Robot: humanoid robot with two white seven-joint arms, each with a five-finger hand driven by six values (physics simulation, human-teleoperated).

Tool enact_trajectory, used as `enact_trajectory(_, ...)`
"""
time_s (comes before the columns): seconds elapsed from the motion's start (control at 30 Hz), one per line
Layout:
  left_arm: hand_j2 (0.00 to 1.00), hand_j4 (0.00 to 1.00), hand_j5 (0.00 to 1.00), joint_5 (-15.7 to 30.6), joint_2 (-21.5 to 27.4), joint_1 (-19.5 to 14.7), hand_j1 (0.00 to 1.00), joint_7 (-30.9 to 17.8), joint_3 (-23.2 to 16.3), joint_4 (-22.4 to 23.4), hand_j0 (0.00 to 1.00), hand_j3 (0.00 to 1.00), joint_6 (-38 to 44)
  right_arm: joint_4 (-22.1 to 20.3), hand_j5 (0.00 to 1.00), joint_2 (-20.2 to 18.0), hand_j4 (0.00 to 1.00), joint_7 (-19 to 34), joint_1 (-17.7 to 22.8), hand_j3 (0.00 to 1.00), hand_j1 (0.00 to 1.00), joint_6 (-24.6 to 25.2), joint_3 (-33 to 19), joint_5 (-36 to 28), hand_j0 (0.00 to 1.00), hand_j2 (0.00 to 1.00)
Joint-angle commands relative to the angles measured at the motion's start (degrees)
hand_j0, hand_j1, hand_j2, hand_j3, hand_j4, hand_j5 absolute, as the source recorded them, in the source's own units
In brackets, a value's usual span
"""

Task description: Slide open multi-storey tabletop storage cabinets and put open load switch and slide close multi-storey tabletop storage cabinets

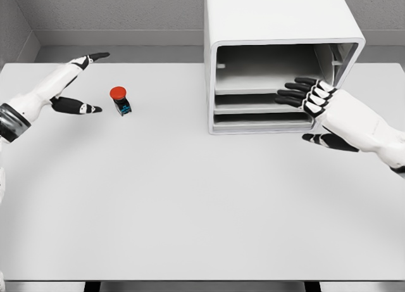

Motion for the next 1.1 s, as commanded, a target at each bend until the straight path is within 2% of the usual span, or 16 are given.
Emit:
enact_trajectory(0.0, 1.0, 1.0, 1.0, -1.6, -0.6, 0.0, 1.0, 0.0, -0.6, 2.4, 1.0, 1.0, 0.1, 0.0, 0.84, 0.4, 0.84, 0.2, 0.0, 0.84, 0.84, 0.0, 0.1, -0.4, 0.84, 0.84)
enact_trajectory(0.03, 1.0, 1.0, 1.0, -4.0, -0.8, -1.0, 1.0, 0.0, -0.4, 3.8, 1.0, 1.0, 0.1, 0.0, 0.79, 0.4, 0.79, 0.2, -0.3, 0.79, 0.79, 0.0, 0.1, -0.4, 0.79, 0.79)
enact_trajectory(0.17, 1.0, 1.0, 1.0, -7.2, -1.3, -2.4, 1.0, 0.0, -0.9, 6.0, 1.0, 1.0, 0.1, 0.0, 0.7, 1.1, 0.7, 0.3, -0.9, 0.7, 0.7, 0.0, 0.7, -0.1, 0.7, 0.7)
enact_trajectory(0.2, 1.0, 1.0, 1.0, -7.2, -1.3, -2.5, 1.0, 0.0, -0.9, 6.0, 1.0, 1.0, 0.1, 0.1, 0.7, 1.7, 0.7, 1.1, -1.6, 0.7, 0.7, 0.0, 1.3, -0.1, 0.7, 0.7)
enact_trajectory(0.23, 1.0, 1.0, 1.0, -7.7, -1.4, -2.5, 1.0, 0.0, -1.2, 6.5, 1.0, 1.0, 0.1, 0.2, 0.71, 2.7, 0.71, 4.5, -2.6, 0.71, 0.71, 0.0, 1.6, -0.4, 0.71, 0.71)
enact_trajectory(0.37, 1.0, 1.0, 1.0, -9.1, -2.1, -3.5, 1.0, 0.0, -1.2, 7.0, 1.0, 1.0, 0.1, 0.3, 0.71, 3.8, 0.71, 4.9, -2.8, 0.71, 0.71, 0.0, 1.6, -0.4, 0.71, 0.71)
enact_trajectory(0.43, 1.0, 1.0, 1.0, -9.1, -2.2, -3.5, 1.0, 0.0, -1.4, 6.9, 1.0, 1.0, 0.1, 0.4, 0.71, 4.7, 0.71, 7.0, -3.0, 0.71, 0.71, 0.0, 1.6, -0.4, 0.71, 0.71)
enact_trajectory(0.53, 1.0, 1.0, 1.0, -10.3, -2.8, -3.8, 1.0, 0.0, -1.4, 6.5, 1.0, 1.0, 0.1, 1.4, 0.71, 5.9, 0.71, 8.4, -4.7, 0.71, 0.71, 0.0, 1.6, -0.4, 0.71, 0.71)
enact_trajectory(0.7, 1.0, 1.0, 1.0, -13.1, -3.5, -4.8, 1.0, 0.0, -1.5, 6.4, 1.0, 1.0, 0.1, 3.2, 0.71, 6.7, 0.71, 8.5, -6.4, 0.71, 0.71, 0.0, 1.6, -0.5, 0.71, 0.71)
enact_trajectory(0.73, 1.0, 1.0, 1.0, -15.3, -3.5, -5.4, 1.0, 0.0, -1.4, 6.4, 1.0, 1.0, 0.1, 4.2, 0.71, 6.7, 0.71, 8.5, -6.9, 0.71, 0.71, 0.0, 1.6, -0.5, 0.71, 0.71)
enact_trajectory(0.87, 1.0, 1.0, 1.0, -16.4, -3.5, -5.5, 1.0, 0.0, -1.5, 6.2, 1.0, 1.0, 0.1, 7.4, 0.71, 8.3, 0.71, 8.5, -8.4, 0.71, 0.71, 0.0, 1.6, -0.5, 0.71, 0.71)
enact_trajectory(0.9, 1.0, 1.0, 1.0, -17.9, -3.5, -5.6, 1.0, 0.0, -1.5, 6.1, 1.0, 1.0, 0.1, 8.1, 0.71, 8.4, 0.71, 8.5, -9.0, 0.71, 0.71, 0.0, 1.6, -0.5, 0.71, 0.71)
enact_trajectory(1.07, 1.0, 1.0, 1.0, -22.0, -3.6, -6.2, 1.0, 0.0, -1.5, 4.9, 1.0, 1.0, 0.1, 8.2, 0.72, 9.5, 0.72, 8.5, -9.9, 0.72, 0.72, 0.0, 3.0, -0.6, 0.72, 0.72)
